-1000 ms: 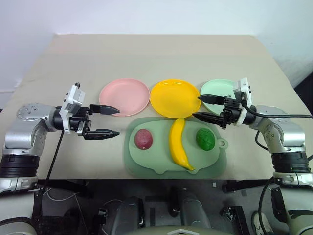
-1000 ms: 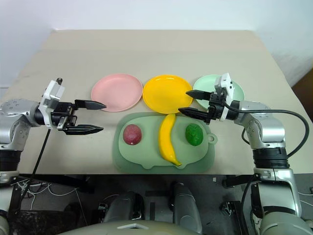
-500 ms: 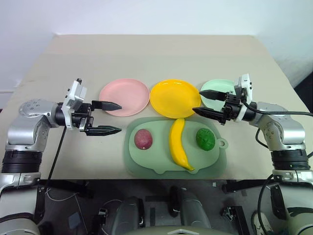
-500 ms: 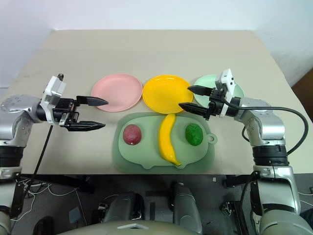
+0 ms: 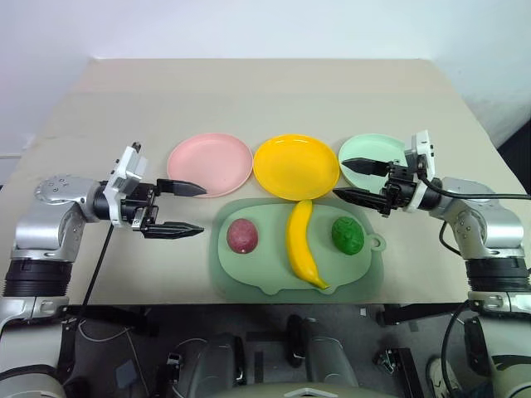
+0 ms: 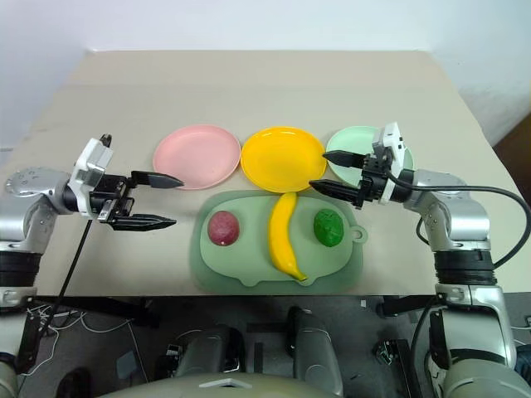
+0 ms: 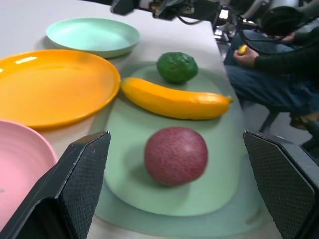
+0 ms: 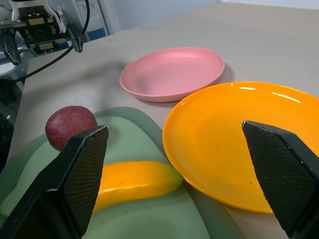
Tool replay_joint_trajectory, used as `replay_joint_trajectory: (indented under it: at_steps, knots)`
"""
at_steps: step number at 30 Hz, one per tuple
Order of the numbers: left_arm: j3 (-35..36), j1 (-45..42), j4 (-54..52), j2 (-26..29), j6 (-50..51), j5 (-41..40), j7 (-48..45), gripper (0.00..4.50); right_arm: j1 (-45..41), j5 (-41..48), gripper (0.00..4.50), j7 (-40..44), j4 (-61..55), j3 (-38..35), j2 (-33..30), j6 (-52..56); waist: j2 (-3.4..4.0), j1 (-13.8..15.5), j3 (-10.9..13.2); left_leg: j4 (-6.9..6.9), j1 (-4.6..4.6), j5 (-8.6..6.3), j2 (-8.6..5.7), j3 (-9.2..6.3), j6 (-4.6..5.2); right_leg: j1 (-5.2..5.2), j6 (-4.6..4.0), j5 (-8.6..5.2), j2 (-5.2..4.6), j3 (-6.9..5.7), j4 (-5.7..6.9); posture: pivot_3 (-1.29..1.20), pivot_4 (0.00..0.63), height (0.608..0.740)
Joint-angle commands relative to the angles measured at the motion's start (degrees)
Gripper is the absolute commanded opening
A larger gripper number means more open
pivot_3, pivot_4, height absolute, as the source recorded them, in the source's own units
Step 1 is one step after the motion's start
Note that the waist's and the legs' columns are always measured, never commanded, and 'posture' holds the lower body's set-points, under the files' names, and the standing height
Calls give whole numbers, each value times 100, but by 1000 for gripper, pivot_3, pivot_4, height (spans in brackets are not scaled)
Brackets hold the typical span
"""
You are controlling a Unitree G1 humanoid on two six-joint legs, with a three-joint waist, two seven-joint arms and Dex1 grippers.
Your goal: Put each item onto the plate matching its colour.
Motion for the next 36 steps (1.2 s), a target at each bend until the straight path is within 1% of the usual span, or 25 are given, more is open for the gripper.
replay_joint_trajectory:
  at_steps: [1,6,11,17,22,25,32,34,36]
  knots:
    - [144,41,-168,162,-47,-221,-85,4465,-149,31,4500,307,97,-148,-264,-97,0,18,0,0,0,0,0,-1,0,0,0,0,-1,0,0,0,150,704]
    - [185,68,-243,124,-48,-244,-84,4465,115,47,4500,810,-178,-45,-651,9,0,13,0,0,-1,0,-1,-2,1,0,0,0,-2,0,0,0,150,704]
    - [179,68,-164,36,-109,-229,-80,4465,706,311,4500,912,-1038,-174,-1021,488,0,17,0,0,-1,0,0,-2,0,0,0,0,-2,0,0,0,150,704]
    - [111,35,-88,-37,-173,-147,-76,4465,1221,329,4500,504,-1564,-178,-844,510,-1,15,0,1,0,0,0,-2,0,1,0,-1,-2,0,0,0,150,704]
    - [70,-95,-30,-1,-136,-161,-84,4465,1516,-143,4500,347,-1576,220,-701,26,-1,23,-1,1,0,0,0,-2,0,1,0,-1,-1,0,-1,0,150,704]
    - [63,-133,-17,65,-118,-178,-84,4465,1468,-266,4500,324,-1514,340,-672,-85,-1,15,-1,1,0,-1,-1,-2,1,2,1,-1,-2,0,-2,0,150,704]
    - [104,-106,-94,103,-79,-175,-84,4465,1345,-834,4500,331,-1093,712,-618,-692,-2,21,-1,1,1,0,-1,-2,0,3,0,-1,0,0,-1,0,150,704]
    - [121,-101,-112,118,-65,-184,-84,4465,1307,-1028,4500,211,-947,774,-565,-920,-3,20,-1,1,1,0,-2,-3,0,3,0,-1,-1,0,-1,0,150,704]
    - [137,-100,-118,123,-57,-174,-84,4465,1253,-1048,4500,234,-865,830,-522,-952,-3,19,-2,1,2,0,-2,-3,0,4,0,-1,-1,0,-1,0,150,704]
